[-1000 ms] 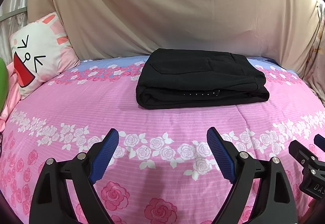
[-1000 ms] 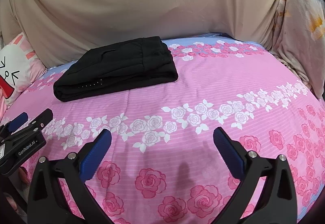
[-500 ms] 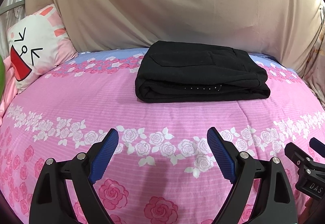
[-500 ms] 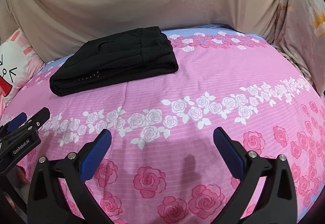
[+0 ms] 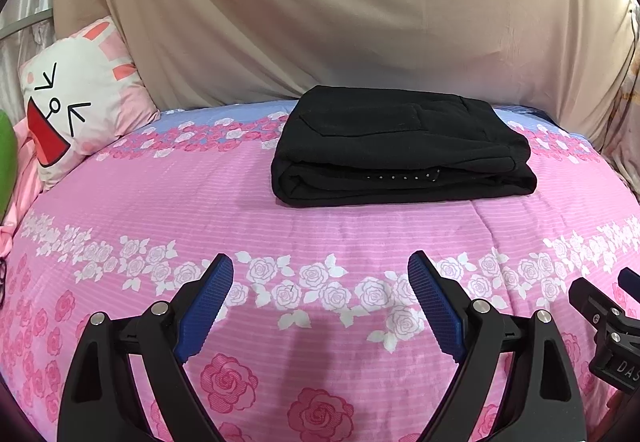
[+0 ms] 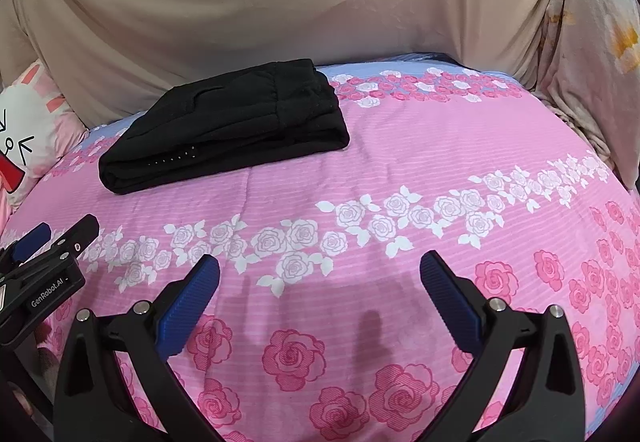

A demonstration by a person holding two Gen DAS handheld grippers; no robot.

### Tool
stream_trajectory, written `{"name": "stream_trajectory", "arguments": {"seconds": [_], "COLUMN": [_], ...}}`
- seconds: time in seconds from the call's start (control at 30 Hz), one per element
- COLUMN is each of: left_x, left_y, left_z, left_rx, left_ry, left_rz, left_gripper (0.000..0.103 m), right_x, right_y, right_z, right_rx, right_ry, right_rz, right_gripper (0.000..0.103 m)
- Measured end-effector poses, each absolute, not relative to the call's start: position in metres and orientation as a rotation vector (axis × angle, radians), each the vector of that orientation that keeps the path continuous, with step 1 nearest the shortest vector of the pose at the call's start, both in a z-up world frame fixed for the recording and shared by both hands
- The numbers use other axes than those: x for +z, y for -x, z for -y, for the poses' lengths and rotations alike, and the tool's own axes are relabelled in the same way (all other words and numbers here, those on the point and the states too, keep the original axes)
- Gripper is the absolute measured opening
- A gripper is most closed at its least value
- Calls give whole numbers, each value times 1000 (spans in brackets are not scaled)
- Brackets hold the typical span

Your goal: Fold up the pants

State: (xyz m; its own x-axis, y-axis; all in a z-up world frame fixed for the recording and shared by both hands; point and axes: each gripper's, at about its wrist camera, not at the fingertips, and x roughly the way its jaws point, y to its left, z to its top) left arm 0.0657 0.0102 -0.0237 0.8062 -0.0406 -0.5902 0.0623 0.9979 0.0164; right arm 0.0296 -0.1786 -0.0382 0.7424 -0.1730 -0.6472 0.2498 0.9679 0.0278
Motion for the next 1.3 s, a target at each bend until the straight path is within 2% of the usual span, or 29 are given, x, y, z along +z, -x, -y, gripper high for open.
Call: {"name": "stream_trajectory", "arguments": {"seconds": [1.3], "left_x": [-18], "left_y": [-58], "left_z": [0], "left_rx": [-48], "left_ry": [-95], "left_rz": [-604], "left_gripper": [87], "right_x": [-35], "right_y": [-27], "right_z": [173], "right_rx": [-236], "right_ry": [-119], "right_rz": [-683], "right_gripper": [98]}}
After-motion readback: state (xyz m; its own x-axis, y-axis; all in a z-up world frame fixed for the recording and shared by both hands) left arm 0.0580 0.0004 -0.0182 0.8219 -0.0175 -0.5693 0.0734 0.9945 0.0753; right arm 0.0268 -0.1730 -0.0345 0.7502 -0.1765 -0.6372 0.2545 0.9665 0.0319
